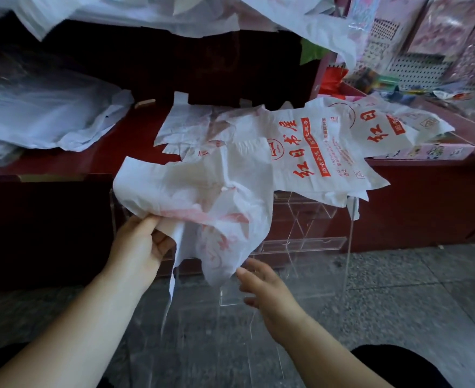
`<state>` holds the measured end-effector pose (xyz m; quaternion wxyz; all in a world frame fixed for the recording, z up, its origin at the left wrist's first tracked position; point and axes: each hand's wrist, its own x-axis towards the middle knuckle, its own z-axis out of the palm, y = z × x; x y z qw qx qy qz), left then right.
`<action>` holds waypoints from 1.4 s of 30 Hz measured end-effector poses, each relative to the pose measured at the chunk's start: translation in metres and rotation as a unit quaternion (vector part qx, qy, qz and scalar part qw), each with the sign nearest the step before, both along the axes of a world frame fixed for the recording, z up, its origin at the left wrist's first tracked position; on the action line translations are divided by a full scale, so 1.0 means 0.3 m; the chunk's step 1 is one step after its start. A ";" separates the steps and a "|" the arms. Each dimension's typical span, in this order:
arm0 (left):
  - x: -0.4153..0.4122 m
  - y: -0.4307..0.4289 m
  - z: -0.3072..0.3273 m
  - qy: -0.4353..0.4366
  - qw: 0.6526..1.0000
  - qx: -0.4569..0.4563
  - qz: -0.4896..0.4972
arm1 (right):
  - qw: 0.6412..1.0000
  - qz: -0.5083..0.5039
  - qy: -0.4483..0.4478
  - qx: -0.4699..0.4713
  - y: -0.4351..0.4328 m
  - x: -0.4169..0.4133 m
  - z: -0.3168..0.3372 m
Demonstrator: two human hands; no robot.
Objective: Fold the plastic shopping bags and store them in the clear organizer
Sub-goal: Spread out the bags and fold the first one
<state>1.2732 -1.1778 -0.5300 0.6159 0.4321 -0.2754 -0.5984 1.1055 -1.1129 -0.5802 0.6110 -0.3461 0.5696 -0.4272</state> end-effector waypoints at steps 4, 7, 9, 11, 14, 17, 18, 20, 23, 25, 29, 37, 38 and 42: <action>0.002 0.042 0.017 -0.075 0.997 -0.018 0.002 | 0.987 -0.085 0.075 -0.109 -0.045 -0.044 0.037; 0.009 0.069 0.025 -0.111 0.994 -0.016 0.004 | 0.977 -0.027 0.135 -0.160 -0.067 -0.059 0.083; 0.020 0.088 0.031 -0.112 0.994 -0.014 -0.004 | 0.980 -0.042 0.103 -0.167 -0.076 -0.066 0.116; 0.039 0.104 0.034 -0.111 0.994 -0.006 -0.020 | 0.979 -0.077 0.090 -0.163 -0.081 -0.080 0.168; 0.084 0.133 0.027 -0.152 0.985 0.033 -0.081 | 0.966 -0.092 0.144 -0.192 -0.105 -0.109 0.259; 0.142 0.156 0.026 -0.183 0.976 0.051 -0.109 | 0.942 -0.073 0.240 -0.222 -0.151 -0.131 0.342; 0.165 0.158 0.024 -0.196 0.975 0.049 -0.094 | 0.934 -0.065 0.268 -0.228 -0.165 -0.133 0.367; 0.204 0.156 0.033 -0.248 0.968 0.038 -0.028 | 0.918 -0.042 0.313 -0.239 -0.197 -0.137 0.399; 0.228 0.126 0.055 -0.413 0.909 -0.029 0.049 | 0.895 0.019 0.370 -0.249 -0.241 -0.120 0.435; 0.219 0.071 0.071 -0.490 0.867 -0.084 0.030 | 0.881 0.065 0.397 -0.248 -0.263 -0.100 0.449; 0.143 -0.063 0.091 -0.488 0.861 -0.129 -0.067 | 0.883 0.119 0.385 -0.241 -0.293 -0.076 0.459; 0.136 -0.166 0.051 -0.378 0.915 -0.139 -0.005 | 0.862 0.057 0.415 -0.286 -0.373 -0.107 0.424; 0.146 -0.170 0.060 -0.372 0.917 -0.141 0.025 | 0.860 0.027 0.409 -0.304 -0.379 -0.111 0.411; 0.180 -0.174 0.075 -0.354 0.926 -0.110 0.066 | 0.871 -0.145 0.356 -0.306 -0.346 -0.150 0.330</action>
